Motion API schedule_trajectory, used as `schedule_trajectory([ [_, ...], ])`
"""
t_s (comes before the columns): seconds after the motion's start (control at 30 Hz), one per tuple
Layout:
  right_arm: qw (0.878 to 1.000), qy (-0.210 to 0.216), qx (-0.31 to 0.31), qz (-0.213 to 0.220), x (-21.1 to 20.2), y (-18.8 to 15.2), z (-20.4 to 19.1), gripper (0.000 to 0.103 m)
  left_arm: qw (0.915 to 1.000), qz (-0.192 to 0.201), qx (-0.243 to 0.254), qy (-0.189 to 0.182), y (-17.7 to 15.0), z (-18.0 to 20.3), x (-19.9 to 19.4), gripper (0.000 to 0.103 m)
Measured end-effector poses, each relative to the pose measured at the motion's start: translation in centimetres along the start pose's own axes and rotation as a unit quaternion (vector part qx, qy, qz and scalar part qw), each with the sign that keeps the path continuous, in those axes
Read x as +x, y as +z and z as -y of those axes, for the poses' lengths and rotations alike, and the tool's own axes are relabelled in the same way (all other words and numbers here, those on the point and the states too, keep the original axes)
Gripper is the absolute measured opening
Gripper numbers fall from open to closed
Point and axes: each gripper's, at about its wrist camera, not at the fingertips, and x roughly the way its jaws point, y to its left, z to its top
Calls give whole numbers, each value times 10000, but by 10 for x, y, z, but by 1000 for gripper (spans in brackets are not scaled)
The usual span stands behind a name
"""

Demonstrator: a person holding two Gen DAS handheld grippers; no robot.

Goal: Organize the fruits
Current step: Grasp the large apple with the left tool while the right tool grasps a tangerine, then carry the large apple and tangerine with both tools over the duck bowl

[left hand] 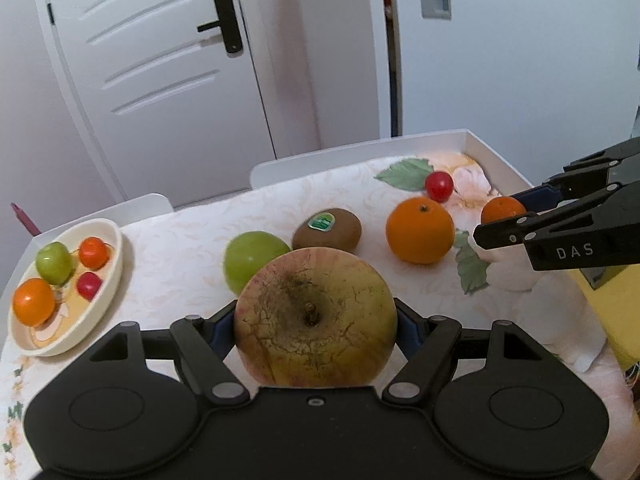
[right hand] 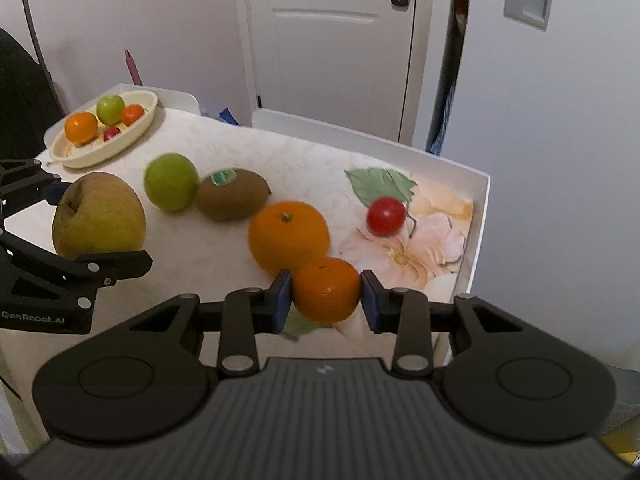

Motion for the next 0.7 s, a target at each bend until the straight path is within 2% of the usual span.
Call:
schedule_trajectory([
  [0.37, 9993, 271, 18, 245, -28, 39, -45, 51, 9984, 182, -384, 365, 10, -49, -48, 79],
  [0.7, 9974, 616, -97, 359, -22, 80, -108, 51, 9958, 205, -645, 623, 12, -120, -70, 79],
])
